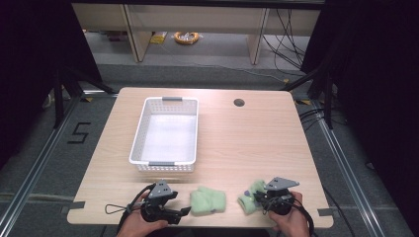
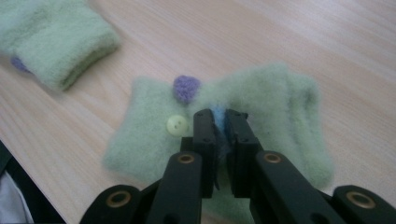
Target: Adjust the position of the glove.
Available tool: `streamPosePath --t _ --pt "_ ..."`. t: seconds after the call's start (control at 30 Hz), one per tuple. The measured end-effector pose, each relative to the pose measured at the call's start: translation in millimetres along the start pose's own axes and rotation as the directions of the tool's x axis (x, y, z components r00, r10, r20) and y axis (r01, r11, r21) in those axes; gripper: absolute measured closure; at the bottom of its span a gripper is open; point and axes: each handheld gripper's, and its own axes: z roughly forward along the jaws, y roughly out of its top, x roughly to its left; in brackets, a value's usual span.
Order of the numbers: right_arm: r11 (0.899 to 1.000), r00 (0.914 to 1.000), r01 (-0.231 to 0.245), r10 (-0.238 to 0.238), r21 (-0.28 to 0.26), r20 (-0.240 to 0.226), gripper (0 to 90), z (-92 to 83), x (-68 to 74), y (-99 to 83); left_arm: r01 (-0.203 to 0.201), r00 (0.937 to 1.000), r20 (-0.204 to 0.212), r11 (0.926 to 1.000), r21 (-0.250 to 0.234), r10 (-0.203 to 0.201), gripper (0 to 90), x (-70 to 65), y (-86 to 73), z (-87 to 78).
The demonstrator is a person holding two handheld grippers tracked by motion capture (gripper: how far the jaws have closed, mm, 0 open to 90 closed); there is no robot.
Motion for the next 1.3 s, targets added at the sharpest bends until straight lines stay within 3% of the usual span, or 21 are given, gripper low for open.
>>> streamPosePath --t 0.03,0.07,0.23,0.27,0.3,0.37,0.57,0.6,0.67,0.73,0.77,0.83,0.9,1.03,1.17,1.23,1.3 --pt "1.0 1.0 0.0 0.0 0.001 0.0 86.4 -1.2 -0.2 0.7 -0.034 0.9994 -0.003 0.9993 0.015 0.034 27.8 2.5 0.7 -1.9" --pt "1.0 1.0 0.0 0.0 0.001 0.0 86.4 -1.2 -0.2 0.7 -0.034 0.9994 -0.003 0.9993 0.015 0.034 27.8 2.5 0.7 -1.9" --pt "0.996 0.9997 0.023 -0.023 -0.086 -0.002 87.0 -15.9 1.7 9.6 -0.03 0.9995 0.002 0.9995 0.005 0.03 27.8 3.3 1.7 -1.7" --pt "0.996 0.9997 0.023 -0.023 -0.086 -0.002 87.0 -15.9 1.7 9.6 -0.008 1.0 0.004 0.9999 -0.012 0.008 27.8 1.5 1.7 -0.6" --pt "0.995 0.9995 0.031 -0.032 -0.094 -0.007 87.0 -17.4 2.4 10.8 -0.025 0.9997 0.005 0.9997 -0.001 0.025 27.8 2.2 2.4 -1.7" --pt "0.991 0.9982 0.058 -0.06 -0.12 -0.01 87.0 -19.8 6.1 14.8 -0.001 0.9999 0.013 0.9998 -0.02 0.001 27.9 -0.4 3.2 -0.9" --pt "0.985 0.9933 0.096 -0.104 -0.141 -0.051 87.0 -22.1 22.3 28.4 -0.012 0.9994 0.031 0.9994 -0.033 0.013 28.1 -1.9 7.2 -3.3" --pt "0.98 0.9891 0.124 -0.135 -0.157 -0.06 86.9 -22.6 27.0 34.7 -0.005 0.9994 0.034 0.999 -0.044 0.007 28.1 -1.7 8.4 -3.7" --pt "0.981 0.9899 0.113 -0.124 -0.155 -0.068 87.0 -23.4 30.4 36.9 0.002 0.9995 0.033 0.9981 -0.061 0.0 28.1 -0.8 10.5 -4.6" --pt "0.972 0.9807 0.163 -0.179 -0.17 -0.079 87.0 -23.6 35.6 47.3 0.016 0.9993 0.034 0.997 -0.075 -0.014 28.5 0.9 13.8 -6.6" --pt "0.972 0.9807 0.163 -0.179 -0.17 -0.079 87.0 -23.6 35.6 47.3 0.034 0.9987 0.041 0.9965 -0.076 -0.031 28.5 1.1 15.8 -7.7" --pt "0.966 0.9723 0.19 -0.21 -0.177 -0.102 87.0 -20.4 40.8 56.8 0.023 0.9989 0.044 0.9957 -0.09 -0.019 28.5 3.1 20.2 -9.0" --pt "0.964 0.9702 0.199 -0.219 -0.176 -0.103 87.0 -18.7 43.5 60.1 0.029 0.9986 0.047 0.9956 -0.089 -0.025 28.6 2.5 21.4 -9.5" --pt "0.948 0.9468 0.267 -0.292 -0.173 -0.136 86.9 -7.1 54.6 73.6 0.031 0.9981 0.055 0.9954 -0.091 -0.026 29.5 0.7 22.7 -9.9" --pt "0.944 0.9365 0.293 -0.315 -0.151 -0.154 86.9 2.6 65.0 81.8 0.033 0.9974 0.067 0.9939 -0.106 -0.026 30.3 -0.1 23.0 -10.6" --pt "0.935 0.9277 0.32 -0.343 -0.155 -0.149 86.9 10.0 67.8 86.9 0.033 0.9972 0.07 0.9935 -0.108 -0.026 31.2 -0.2 23.9 -12.8" --pt "0.939 0.9286 0.313 -0.335 -0.145 -0.16 86.9 12.9 69.8 88.4 0.032 0.996 0.086 0.9929 -0.114 -0.022 32.1 -1.7 25.8 -15.6"
